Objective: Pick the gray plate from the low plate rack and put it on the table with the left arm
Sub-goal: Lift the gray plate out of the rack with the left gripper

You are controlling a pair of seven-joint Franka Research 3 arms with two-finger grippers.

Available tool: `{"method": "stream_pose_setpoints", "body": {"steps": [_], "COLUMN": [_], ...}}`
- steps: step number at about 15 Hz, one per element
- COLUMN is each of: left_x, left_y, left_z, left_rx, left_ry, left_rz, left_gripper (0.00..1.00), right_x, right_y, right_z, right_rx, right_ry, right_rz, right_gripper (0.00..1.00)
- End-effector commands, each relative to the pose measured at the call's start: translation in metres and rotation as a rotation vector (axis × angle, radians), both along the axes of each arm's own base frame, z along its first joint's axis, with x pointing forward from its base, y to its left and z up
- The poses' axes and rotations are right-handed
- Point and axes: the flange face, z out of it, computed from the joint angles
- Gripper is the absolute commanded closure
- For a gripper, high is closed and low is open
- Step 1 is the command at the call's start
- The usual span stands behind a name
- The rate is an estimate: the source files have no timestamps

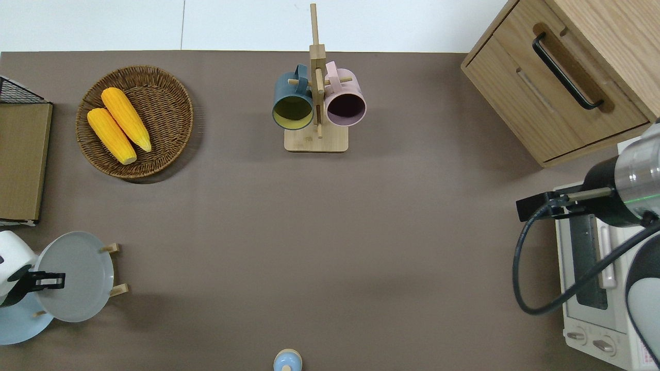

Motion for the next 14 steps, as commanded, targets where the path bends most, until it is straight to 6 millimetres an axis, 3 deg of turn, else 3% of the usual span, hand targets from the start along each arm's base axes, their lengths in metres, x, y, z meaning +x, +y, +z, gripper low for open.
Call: {"method": "stream_pose_setpoints", "body": {"steps": [1, 8, 11, 14], "left_x": [0.005, 0.017, 0.023, 0.017], "left_y": [0.002, -0.017, -0.048, -0.077], "left_z": [0.018, 0.064, 0.092, 0.101], "left_rx": [0.006, -0.002, -0.014, -0.035], "left_ry": [0.005, 0.027, 0.042, 0.066], "left_rz": [-0.029, -0.019, 0.024, 0.068], "left_gripper": [1.00, 1.00, 1.00, 1.00], "right_x": [-0.002, -0.002, -0.002, -0.002], "right_y": [-0.001, -0.001, -0.001, -0.001], "right_z": [0.003, 0.003, 0.003, 0.003], "right_rx": [0.009, 0.009, 0.009, 0.009], "right_ry": [0.007, 0.007, 0.007, 0.007], "right_rz": [-0.003, -0.003, -0.003, -0.003], "right_gripper": [0.011, 0.013, 0.011, 0.011]}}
